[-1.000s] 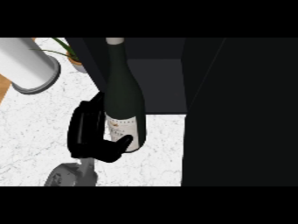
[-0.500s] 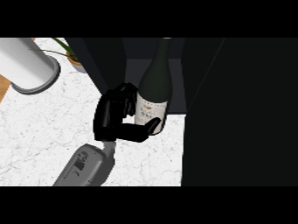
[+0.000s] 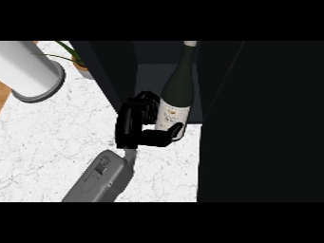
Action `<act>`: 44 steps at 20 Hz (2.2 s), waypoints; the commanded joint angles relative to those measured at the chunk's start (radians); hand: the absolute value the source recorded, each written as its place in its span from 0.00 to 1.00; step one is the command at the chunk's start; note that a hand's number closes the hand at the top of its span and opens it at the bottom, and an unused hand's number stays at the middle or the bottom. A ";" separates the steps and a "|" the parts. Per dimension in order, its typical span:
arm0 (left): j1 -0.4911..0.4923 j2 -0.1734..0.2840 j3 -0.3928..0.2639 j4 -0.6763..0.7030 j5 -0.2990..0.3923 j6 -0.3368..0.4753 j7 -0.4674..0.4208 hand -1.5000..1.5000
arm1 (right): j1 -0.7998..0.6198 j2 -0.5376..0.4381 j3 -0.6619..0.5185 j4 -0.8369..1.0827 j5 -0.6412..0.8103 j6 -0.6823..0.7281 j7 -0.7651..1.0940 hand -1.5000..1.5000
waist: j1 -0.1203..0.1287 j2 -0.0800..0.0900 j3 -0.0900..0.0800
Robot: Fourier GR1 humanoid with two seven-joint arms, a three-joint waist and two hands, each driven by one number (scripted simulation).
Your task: Pick up the wine, place it into the cabinet and close the cabinet
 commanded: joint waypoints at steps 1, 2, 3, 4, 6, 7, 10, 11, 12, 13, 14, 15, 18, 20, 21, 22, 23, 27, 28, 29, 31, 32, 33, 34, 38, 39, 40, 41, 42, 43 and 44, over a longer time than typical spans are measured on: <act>-0.019 0.000 -0.046 0.070 0.054 0.034 -0.067 1.00 | -0.021 0.008 0.015 0.007 0.024 -0.019 0.013 0.00 | 0.001 0.000 0.000; -0.015 0.000 -0.021 0.073 0.018 0.038 -0.041 1.00 | -0.004 -0.017 -0.050 0.053 -0.032 0.025 -0.038 0.00 | 0.002 0.000 0.000; 0.013 0.000 -0.075 0.003 0.048 0.088 -0.024 1.00 | -0.017 -0.032 -0.057 0.024 -0.046 0.029 -0.017 0.00 | 0.003 -0.001 0.000; 0.031 0.000 -0.110 0.052 0.078 0.074 -0.070 1.00 | 0.024 0.023 0.019 -0.003 0.033 0.000 -0.033 0.00 | 0.000 -0.001 0.000; -0.100 0.000 -0.072 0.204 0.171 0.068 -0.124 1.00 | -0.089 -0.008 -0.014 0.061 -0.004 -0.021 0.016 0.00 | -0.004 0.002 0.000; -0.084 0.000 -0.032 0.195 0.127 0.023 -0.096 1.00 | -0.056 -0.031 -0.028 0.043 -0.025 0.004 0.038 0.00 | 0.000 0.001 0.000; -0.079 0.000 -0.004 0.294 0.156 -0.048 -0.194 1.00 | 0.014 0.003 -0.001 -0.033 -0.020 -0.007 0.036 0.00 | -0.003 0.000 0.000; -0.092 0.000 -0.069 0.303 0.233 0.012 -0.222 1.00 | -0.019 0.000 -0.011 0.009 -0.016 -0.010 0.019 0.00 | -0.005 0.001 0.000; -0.082 0.000 -0.059 0.330 0.246 -0.009 -0.253 1.00 | 0.018 0.013 -0.004 0.049 0.013 0.021 -0.056 0.00 | -0.006 0.002 0.000; -0.068 0.000 -0.007 0.318 0.202 -0.040 -0.218 1.00 | -0.079 -0.007 -0.020 0.091 0.008 -0.009 -0.013 0.00 | 0.003 0.001 0.000; -0.106 0.000 -0.011 0.310 0.223 -0.045 -0.207 1.00 | 0.020 -0.010 -0.044 0.038 -0.030 0.026 -0.032 0.00 | -0.002 0.000 0.000; -0.086 0.000 -0.035 0.392 0.309 -0.087 -0.314 1.00 | -0.022 -0.066 -0.107 0.059 -0.101 0.059 -0.018 0.00 | -0.013 0.004 0.000; -0.115 0.000 0.009 0.430 0.346 -0.154 -0.298 1.00 | 0.023 0.035 0.042 -0.010 0.033 -0.013 0.001 0.00 | -0.008 0.002 -0.001; -0.154 0.000 -0.024 0.469 0.385 -0.164 -0.318 1.00 | 0.027 0.027 0.008 0.014 0.007 0.000 -0.023 0.00 | -0.009 0.002 0.000; -0.185 0.000 0.019 0.509 0.369 -0.204 -0.307 1.00 | 0.017 0.010 -0.003 -0.011 -0.018 0.000 0.011 0.00 | -0.007 0.002 0.000; -0.204 0.000 -0.055 0.475 0.412 -0.128 -0.304 1.00 | -0.058 -0.001 -0.028 0.042 -0.016 -0.021 0.012 0.00 | -0.008 0.002 0.000; -0.137 0.000 -0.098 0.443 0.426 -0.110 -0.326 1.00 | -0.014 -0.004 -0.012 -0.038 -0.046 -0.015 0.060 0.00 | -0.007 0.001 0.000; -0.241 0.000 -0.128 0.597 0.523 -0.176 -0.378 1.00 | -0.053 0.004 -0.019 0.100 0.004 0.012 -0.053 0.00 | -0.018 0.006 -0.001; -0.279 0.000 -0.045 0.637 0.469 -0.238 -0.344 1.00 | 0.015 0.024 0.003 0.062 0.017 0.015 -0.059 0.00 | -0.010 0.003 0.000; -0.316 0.000 -0.045 0.607 0.475 -0.181 -0.280 1.00 | 0.023 0.046 0.046 0.002 0.022 -0.012 -0.012 0.00 | -0.010 0.002 0.000; -0.348 0.000 -0.097 0.664 0.556 -0.172 -0.352 1.00 | -0.007 0.017 0.002 0.092 0.012 0.028 -0.076 0.00 | -0.027 0.007 -0.001; -0.343 0.000 -0.064 0.648 0.509 -0.183 -0.315 1.00 | 0.060 0.021 -0.009 0.041 -0.022 0.040 -0.077 0.00 | -0.014 0.003 0.000; -0.407 0.000 -0.029 0.700 0.532 -0.204 -0.300 1.00 | -0.037 -0.007 -0.014 0.043 -0.026 0.004 0.016 0.00 | -0.019 0.006 -0.001; -0.390 0.000 -0.025 0.711 0.544 -0.238 -0.333 1.00 | 0.005 0.041 0.041 0.033 0.022 -0.011 -0.014 0.00 | -0.019 0.006 -0.001; -0.434 0.000 -0.058 0.691 0.597 -0.177 -0.319 1.00 | 0.016 0.015 -0.004 0.001 -0.042 0.007 -0.005 0.00 | -0.026 0.005 -0.001; -0.430 0.000 -0.023 0.740 0.569 -0.241 -0.309 1.00 | 0.049 0.006 -0.025 0.090 -0.006 0.067 -0.129 0.00 | -0.017 0.005 0.000; -0.444 0.000 -0.044 0.751 0.581 -0.228 -0.343 1.00 | 0.019 0.027 0.029 0.045 0.030 0.011 -0.042 0.00 | -0.023 0.007 -0.001; -0.456 0.000 -0.062 0.756 0.614 -0.206 -0.336 1.00 | -0.004 0.027 0.034 0.017 0.005 0.003 -0.017 0.00 | -0.033 0.009 -0.001; -0.472 0.000 -0.038 0.739 0.576 -0.201 -0.309 1.00 | 0.036 0.014 -0.004 0.096 0.001 0.054 -0.107 0.00 | -0.016 0.004 0.000; -0.482 0.000 -0.060 0.796 0.614 -0.219 -0.322 1.00 | -0.011 0.027 0.048 0.042 0.025 0.008 -0.022 0.00 | -0.036 0.010 -0.001; -0.473 0.000 -0.054 0.801 0.621 -0.217 -0.335 1.00 | -0.042 -0.009 -0.029 0.088 -0.028 0.029 -0.044 0.00 | -0.032 0.010 -0.001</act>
